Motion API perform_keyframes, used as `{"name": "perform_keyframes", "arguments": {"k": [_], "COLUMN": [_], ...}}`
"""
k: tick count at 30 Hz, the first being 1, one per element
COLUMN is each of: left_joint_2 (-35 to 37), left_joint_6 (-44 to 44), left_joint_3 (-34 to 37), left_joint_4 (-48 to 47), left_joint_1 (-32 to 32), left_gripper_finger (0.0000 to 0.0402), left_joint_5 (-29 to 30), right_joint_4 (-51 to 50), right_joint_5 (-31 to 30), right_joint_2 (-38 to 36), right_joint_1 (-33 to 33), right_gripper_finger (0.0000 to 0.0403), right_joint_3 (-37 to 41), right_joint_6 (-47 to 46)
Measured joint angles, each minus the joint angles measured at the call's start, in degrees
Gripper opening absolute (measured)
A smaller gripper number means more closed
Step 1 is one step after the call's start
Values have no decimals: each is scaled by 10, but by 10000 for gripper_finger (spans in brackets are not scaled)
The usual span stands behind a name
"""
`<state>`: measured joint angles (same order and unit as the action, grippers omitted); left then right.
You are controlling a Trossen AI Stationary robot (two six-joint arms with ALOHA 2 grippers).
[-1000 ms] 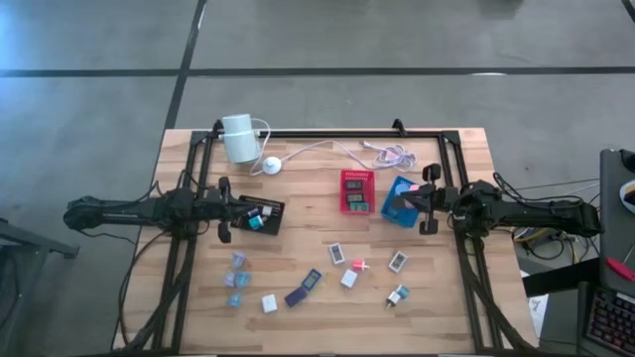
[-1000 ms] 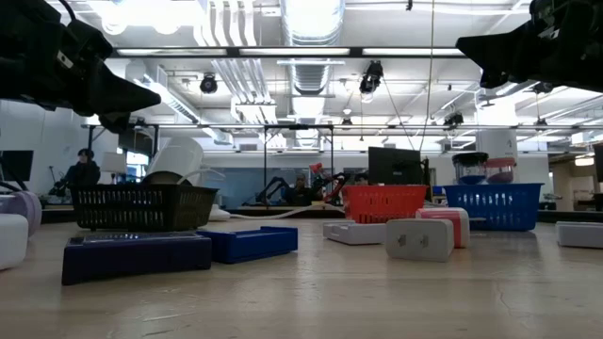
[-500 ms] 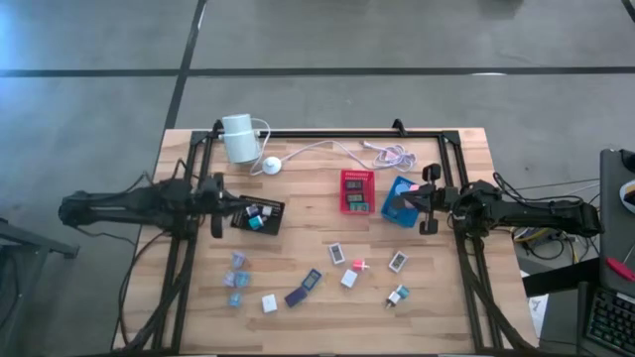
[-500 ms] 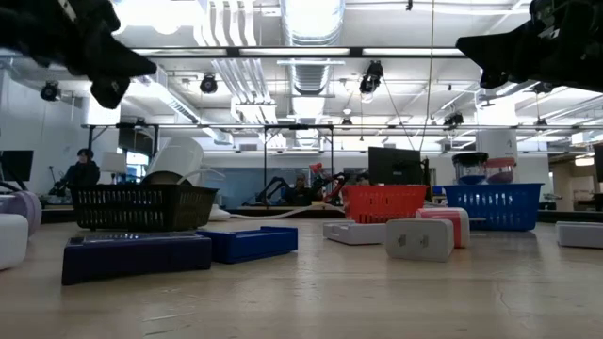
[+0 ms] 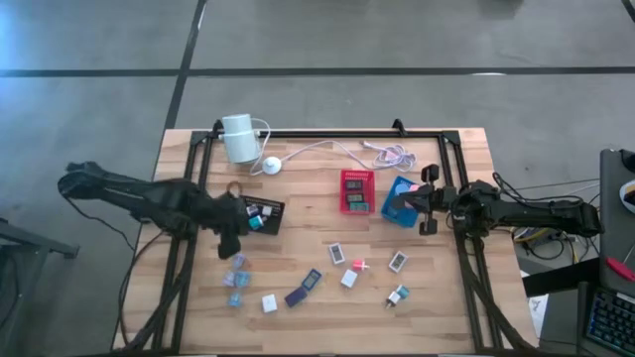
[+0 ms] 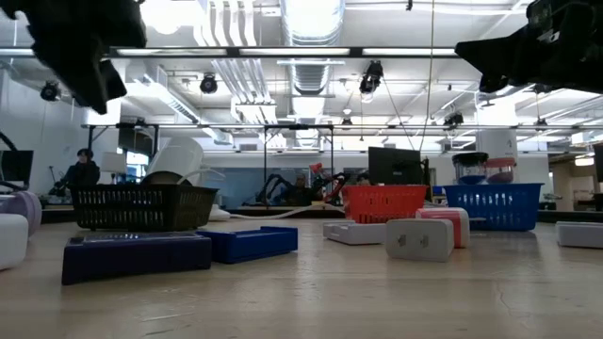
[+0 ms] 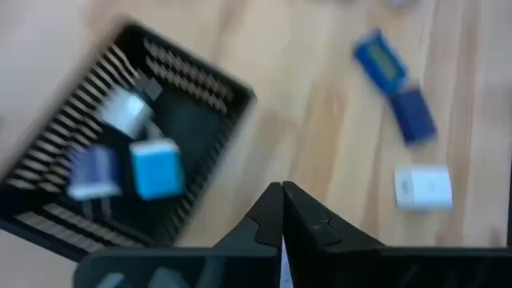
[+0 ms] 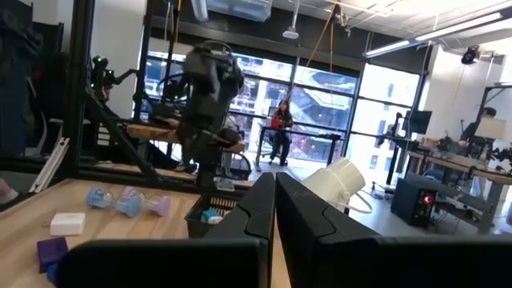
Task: Pick & Place Office items
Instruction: Put the violet hourglass into the blue bin
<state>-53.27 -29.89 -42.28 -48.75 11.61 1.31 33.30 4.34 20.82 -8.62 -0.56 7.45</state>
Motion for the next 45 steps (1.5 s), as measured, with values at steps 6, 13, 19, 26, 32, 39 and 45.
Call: {"name": "perform_keyframes", "arguments": {"k": [6,13,19,26,32,39,45], "left_joint_2": [-84,-102,-96,-121,-146,-188,-219], "left_joint_6": [-8,-63,-182,-190,-245,-297,-306], "left_joint_3": [-34,-40,-37,-34,-34,-33,-33], "left_joint_4": [-61,-91,-69,-36,-61,-64,-58], "left_joint_1": [61,110,135,168,176,177,177], "left_gripper_finger": [34,66,85,88,88,88,121], "left_joint_5": [-8,-31,-44,-76,-86,-75,-83], "right_joint_4": [0,1,1,2,2,2,2], "right_joint_5": [0,0,0,0,0,0,0], "right_joint_2": [0,0,0,0,0,0,0], "right_joint_1": [0,0,0,0,0,0,0], "right_gripper_finger": [8,8,8,8,8,8,8], "right_joint_3": [0,0,0,0,0,0,0], "right_joint_6": [0,0,0,0,-2,-2,-4]}}
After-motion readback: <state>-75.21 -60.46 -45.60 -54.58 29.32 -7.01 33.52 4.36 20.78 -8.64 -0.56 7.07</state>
